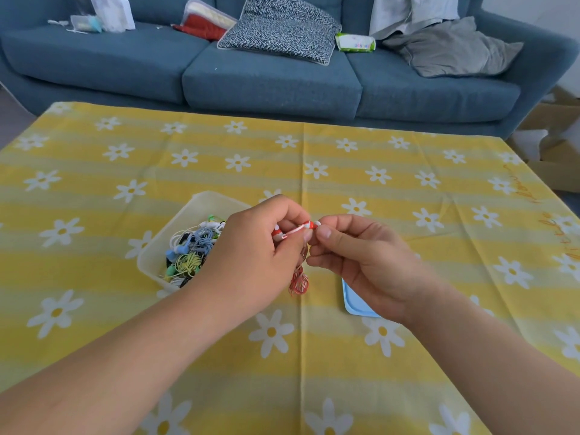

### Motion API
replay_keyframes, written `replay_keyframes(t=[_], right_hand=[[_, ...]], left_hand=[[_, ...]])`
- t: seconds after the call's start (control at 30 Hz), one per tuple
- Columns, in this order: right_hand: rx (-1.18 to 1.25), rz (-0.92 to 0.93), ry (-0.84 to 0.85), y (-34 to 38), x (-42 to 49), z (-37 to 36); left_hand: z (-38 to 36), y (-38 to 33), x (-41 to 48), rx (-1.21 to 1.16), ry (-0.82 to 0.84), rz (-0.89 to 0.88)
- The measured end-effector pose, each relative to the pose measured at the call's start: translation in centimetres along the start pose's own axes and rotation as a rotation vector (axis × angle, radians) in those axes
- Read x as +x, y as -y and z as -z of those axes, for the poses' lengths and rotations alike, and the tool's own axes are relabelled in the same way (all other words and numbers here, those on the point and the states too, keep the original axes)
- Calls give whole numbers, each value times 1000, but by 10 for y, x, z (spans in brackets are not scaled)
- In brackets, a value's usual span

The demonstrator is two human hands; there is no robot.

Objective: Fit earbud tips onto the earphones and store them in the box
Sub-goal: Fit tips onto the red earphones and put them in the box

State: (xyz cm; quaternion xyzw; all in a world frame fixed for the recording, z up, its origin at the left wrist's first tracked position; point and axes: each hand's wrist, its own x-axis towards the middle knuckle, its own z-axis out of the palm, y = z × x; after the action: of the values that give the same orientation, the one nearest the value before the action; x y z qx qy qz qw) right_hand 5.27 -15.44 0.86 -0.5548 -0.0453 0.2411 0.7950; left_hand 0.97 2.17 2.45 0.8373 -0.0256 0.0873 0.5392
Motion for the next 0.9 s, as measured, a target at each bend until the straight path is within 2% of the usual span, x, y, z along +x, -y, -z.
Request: replay_keyframes(t=[0.67,0.9], right_hand=[[-134,87,62,-5,2,1],[-203,123,60,-5,-2,-4]], left_hand=[[2,-5,2,-197,83,181],[0,-2,2,-152,25,190]])
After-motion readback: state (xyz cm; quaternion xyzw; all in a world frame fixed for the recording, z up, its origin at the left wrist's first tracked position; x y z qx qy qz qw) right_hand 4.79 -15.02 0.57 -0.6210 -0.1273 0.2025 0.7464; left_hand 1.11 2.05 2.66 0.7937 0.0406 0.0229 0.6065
